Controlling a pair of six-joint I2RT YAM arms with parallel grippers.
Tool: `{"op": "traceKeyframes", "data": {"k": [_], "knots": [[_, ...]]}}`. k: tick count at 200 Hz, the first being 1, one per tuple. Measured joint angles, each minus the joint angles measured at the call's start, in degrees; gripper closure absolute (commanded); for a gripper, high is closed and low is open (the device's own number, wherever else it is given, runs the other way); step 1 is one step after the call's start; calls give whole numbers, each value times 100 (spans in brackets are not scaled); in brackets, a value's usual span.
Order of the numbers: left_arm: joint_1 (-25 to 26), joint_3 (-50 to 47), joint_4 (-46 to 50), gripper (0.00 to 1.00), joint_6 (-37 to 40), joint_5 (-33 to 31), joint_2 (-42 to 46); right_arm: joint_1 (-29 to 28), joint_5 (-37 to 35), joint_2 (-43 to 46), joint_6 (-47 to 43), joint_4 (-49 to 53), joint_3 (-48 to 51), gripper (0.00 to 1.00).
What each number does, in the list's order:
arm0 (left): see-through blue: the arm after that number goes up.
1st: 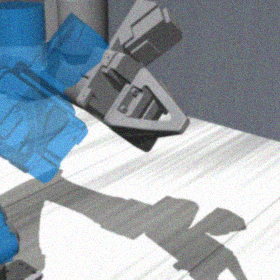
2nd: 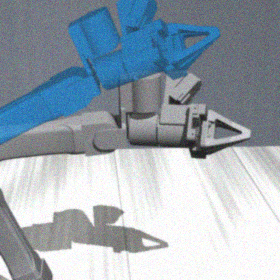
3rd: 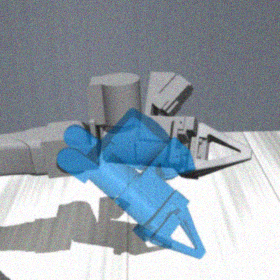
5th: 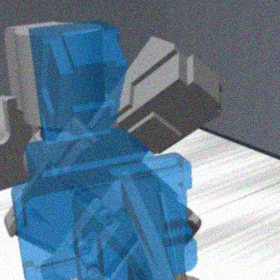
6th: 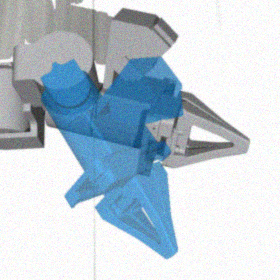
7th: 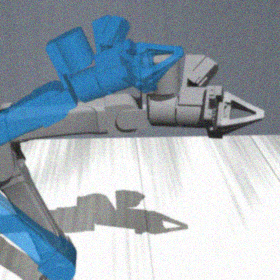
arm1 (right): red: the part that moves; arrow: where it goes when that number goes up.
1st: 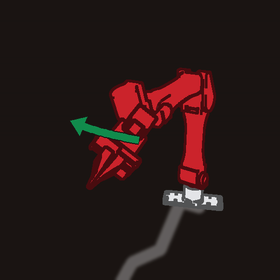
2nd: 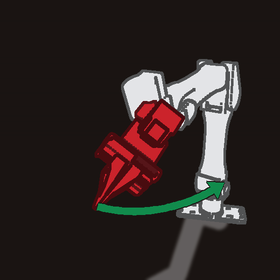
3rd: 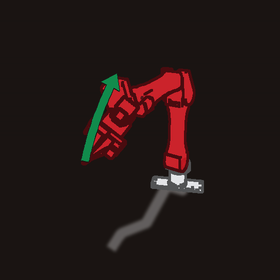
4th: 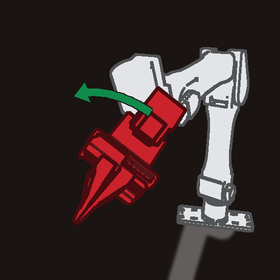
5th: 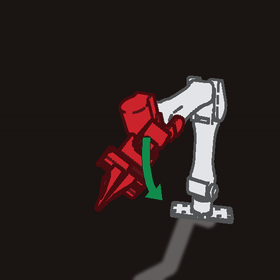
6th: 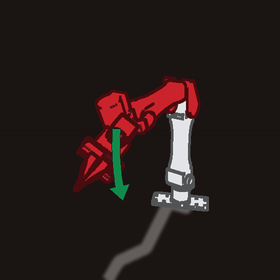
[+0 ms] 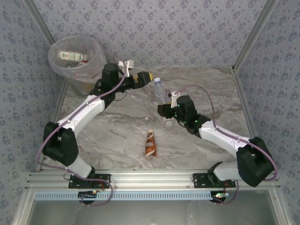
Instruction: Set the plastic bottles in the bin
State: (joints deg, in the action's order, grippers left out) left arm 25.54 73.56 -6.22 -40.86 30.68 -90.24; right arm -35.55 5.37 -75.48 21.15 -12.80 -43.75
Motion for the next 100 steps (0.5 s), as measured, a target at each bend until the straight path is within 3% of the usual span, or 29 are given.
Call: {"op": "traceKeyframes", "data": {"k": [59,100], "knots": [[238,-278,-264,2,-389,-197,-98,-339,2,-96,44,-621,0,92],[411,-280,-391,8,-426,-142,-111,-415,-2,-173,44,-837,0,90]]}}
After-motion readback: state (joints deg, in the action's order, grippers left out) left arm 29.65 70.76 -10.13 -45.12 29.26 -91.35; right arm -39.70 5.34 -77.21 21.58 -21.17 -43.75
